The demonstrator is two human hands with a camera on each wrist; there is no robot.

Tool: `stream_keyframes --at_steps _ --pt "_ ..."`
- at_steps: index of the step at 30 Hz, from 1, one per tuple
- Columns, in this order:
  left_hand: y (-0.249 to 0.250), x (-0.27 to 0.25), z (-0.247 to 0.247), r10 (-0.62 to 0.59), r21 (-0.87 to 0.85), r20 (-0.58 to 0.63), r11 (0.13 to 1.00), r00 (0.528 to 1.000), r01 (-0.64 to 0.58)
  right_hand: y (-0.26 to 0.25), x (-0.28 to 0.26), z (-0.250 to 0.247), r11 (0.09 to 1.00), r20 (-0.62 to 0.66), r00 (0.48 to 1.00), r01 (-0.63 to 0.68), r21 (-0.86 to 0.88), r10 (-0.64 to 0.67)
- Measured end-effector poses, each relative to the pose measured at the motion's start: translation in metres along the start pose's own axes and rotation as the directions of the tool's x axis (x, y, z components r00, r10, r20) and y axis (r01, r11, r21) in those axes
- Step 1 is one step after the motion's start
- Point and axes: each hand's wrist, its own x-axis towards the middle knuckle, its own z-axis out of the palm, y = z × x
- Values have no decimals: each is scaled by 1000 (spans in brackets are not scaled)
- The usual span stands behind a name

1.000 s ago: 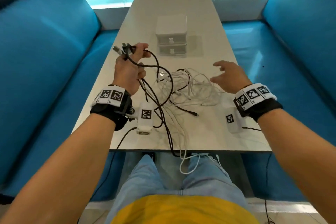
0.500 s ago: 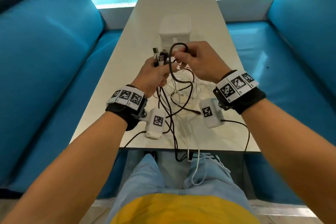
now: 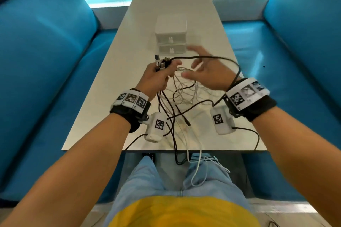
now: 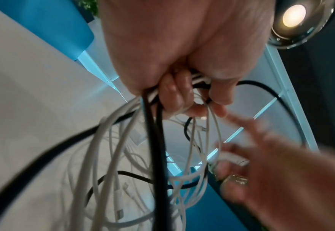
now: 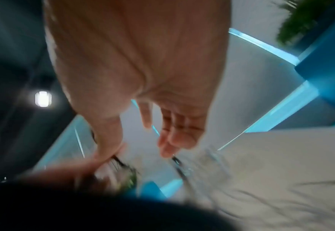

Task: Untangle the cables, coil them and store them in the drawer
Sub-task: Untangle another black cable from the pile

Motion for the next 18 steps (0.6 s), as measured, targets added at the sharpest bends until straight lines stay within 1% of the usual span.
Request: stream_keyframes --at_steps 1,2,4,5,6,8,10,11,13,16,17,18 --pt "2 -1 -1 -7 -36 32 999 999 8 12 1 8 990 66 994 -83 -115 91" --pt "3 -1 -2 -7 -52 56 999 998 9 20 3 15 980 85 988 -117 -163 132" --pt "5 -3 -5 1 -68 67 998 998 3 28 8 22 980 25 994 -98 -171 104" --pt "6 -3 -8 2 -77 42 997 999 1 28 10 22 983 -21 996 -84 -162 81" --pt "6 -3 -11 0 -93 0 996 1000 0 30 14 19 987 -59 995 -83 -135 75" --pt "7 -3 -18 -30 -191 -127 982 991 5 38 20 10 986 -90 988 -135 -94 127" --pt "9 -2 -28 -77 -350 -255 936 964 -18 52 20 -1 961 -117 965 -247 -121 234" --pt "11 -2 -34 -83 -393 -285 919 955 -37 61 18 -5 944 -151 948 -300 -139 279" --pt "12 -2 -42 -63 -386 -294 921 954 -58 75 15 -13 912 -201 916 -379 -156 347" --pt "11 -3 -47 -44 -347 -293 936 955 -64 75 13 -21 892 -176 883 -450 -48 436" --pt "11 -4 -47 -32 -333 -287 940 958 -68 71 13 -23 889 -163 880 -456 -31 445" --pt "11 -4 -46 -7 -296 -272 952 962 -77 65 12 -26 891 -163 885 -450 -64 435"
